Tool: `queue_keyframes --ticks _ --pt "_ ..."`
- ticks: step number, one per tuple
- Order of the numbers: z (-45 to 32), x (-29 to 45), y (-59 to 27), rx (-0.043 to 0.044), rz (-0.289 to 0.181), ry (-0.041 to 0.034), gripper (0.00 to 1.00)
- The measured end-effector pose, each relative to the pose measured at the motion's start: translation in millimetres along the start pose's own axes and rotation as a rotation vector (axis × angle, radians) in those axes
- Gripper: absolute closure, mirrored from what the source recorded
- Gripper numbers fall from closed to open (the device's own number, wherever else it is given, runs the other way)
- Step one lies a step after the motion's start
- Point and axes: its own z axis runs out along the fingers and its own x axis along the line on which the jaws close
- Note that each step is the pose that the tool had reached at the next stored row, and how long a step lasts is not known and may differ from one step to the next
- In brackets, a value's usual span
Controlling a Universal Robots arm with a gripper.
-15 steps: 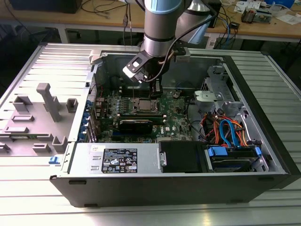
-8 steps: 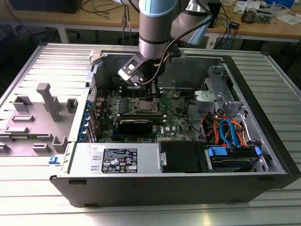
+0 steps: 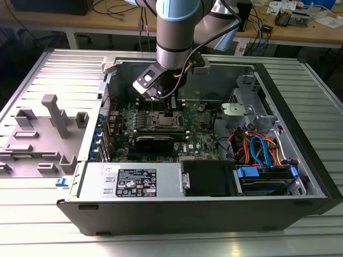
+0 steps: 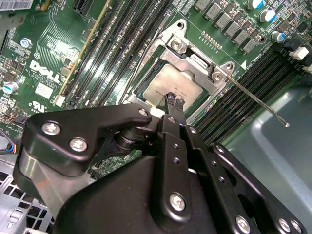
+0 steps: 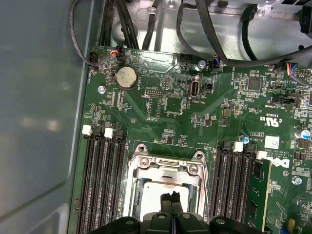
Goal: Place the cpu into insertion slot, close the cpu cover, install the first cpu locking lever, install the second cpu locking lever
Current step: 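Close the cpu cover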
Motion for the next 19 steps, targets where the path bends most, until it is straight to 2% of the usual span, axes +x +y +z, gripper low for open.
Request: queue_keyframes --ticks 5,12,19 --pt "0.0 0.0 -0.1 0.0 0.0 -0.0001 0.89" --pt "0.7 0.3 -5.3 0.0002 -0.003 -0.0001 0.89" --pt "1.2 -3.1 -9.7 0.0003 -0.012 0.0001 0.89"
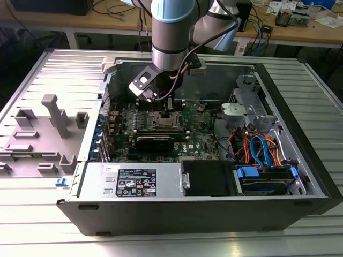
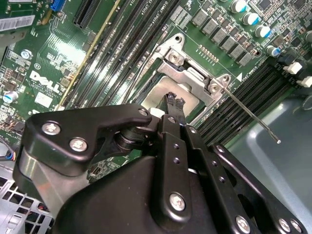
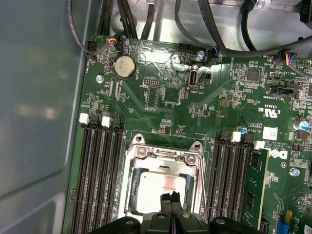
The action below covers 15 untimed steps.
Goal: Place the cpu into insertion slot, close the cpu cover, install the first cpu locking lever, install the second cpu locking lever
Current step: 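Close the cpu cover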
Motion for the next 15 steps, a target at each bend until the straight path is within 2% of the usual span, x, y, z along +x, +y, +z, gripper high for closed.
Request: queue_keyframes --ticks 12,15 --pt "0.0 0.0 -0.1 0.0001 -0.001 0.0 0.89" --pt "1.5 -1.0 -3.5 -0.002 -0.003 0.0017 0.89"
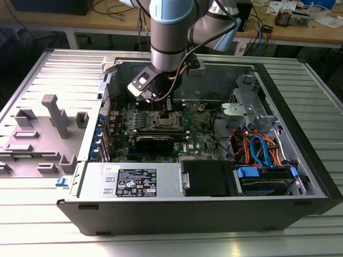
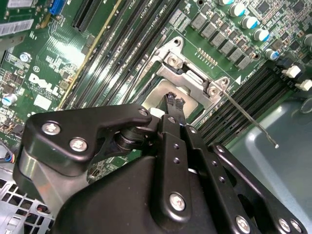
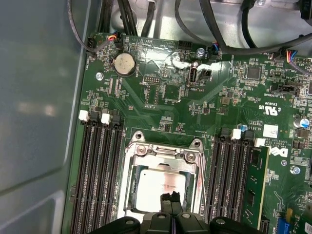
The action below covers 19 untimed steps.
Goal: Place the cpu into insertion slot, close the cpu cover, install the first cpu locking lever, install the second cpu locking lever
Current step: 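Close the cpu cover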
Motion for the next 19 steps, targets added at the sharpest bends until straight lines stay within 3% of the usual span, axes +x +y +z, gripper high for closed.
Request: queue_keyframes --ticks 8,10,19 --pt "7.6 0.4 -13.0 0.0 -0.026 0.0001 0.89" --pt "13.6 0.3 -13.6 0.0002 -0.032 0.0001 0.89" --pt "15.9 0.0 -13.8 0.0004 -0.034 0.0 0.89"
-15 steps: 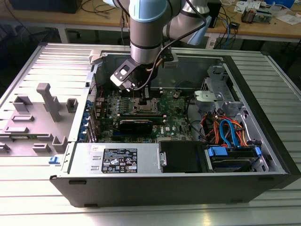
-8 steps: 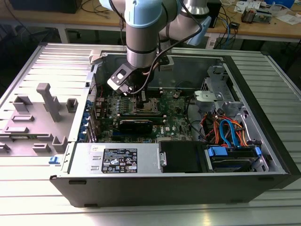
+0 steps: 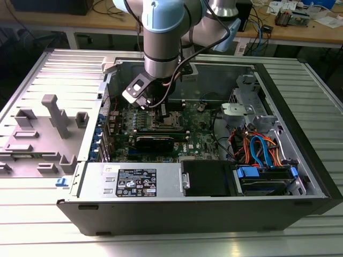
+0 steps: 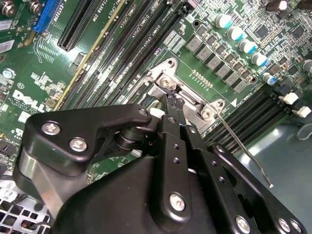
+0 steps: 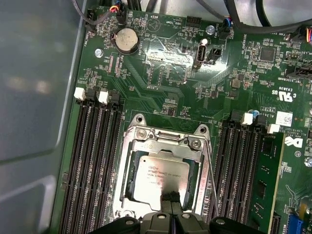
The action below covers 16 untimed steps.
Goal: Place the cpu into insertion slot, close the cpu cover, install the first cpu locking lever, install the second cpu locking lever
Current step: 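Close the cpu cover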
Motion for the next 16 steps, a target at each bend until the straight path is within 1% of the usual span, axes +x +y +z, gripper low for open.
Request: queue_keyframes --ticks 3,7,10,11,13,16 --pt "-1.1 0.0 -0.1 -0.0002 0.0 0.0002 0.89" --pt "-7.1 0.2 -0.1 -0.0001 0.0 0.0001 0.89" --pt "-7.4 -0.2 2.3 0.0 0.0 0.0002 0.89" --pt "-7.4 -0.4 3.7 0.0002 0.0 0.0001 0.89" --pt "-7.4 -1.5 9.9 0.0002 0.0 0.0002 0.89" --pt "-7.4 -3.1 21.6 0.0006 0.002 0.0001 0.89"
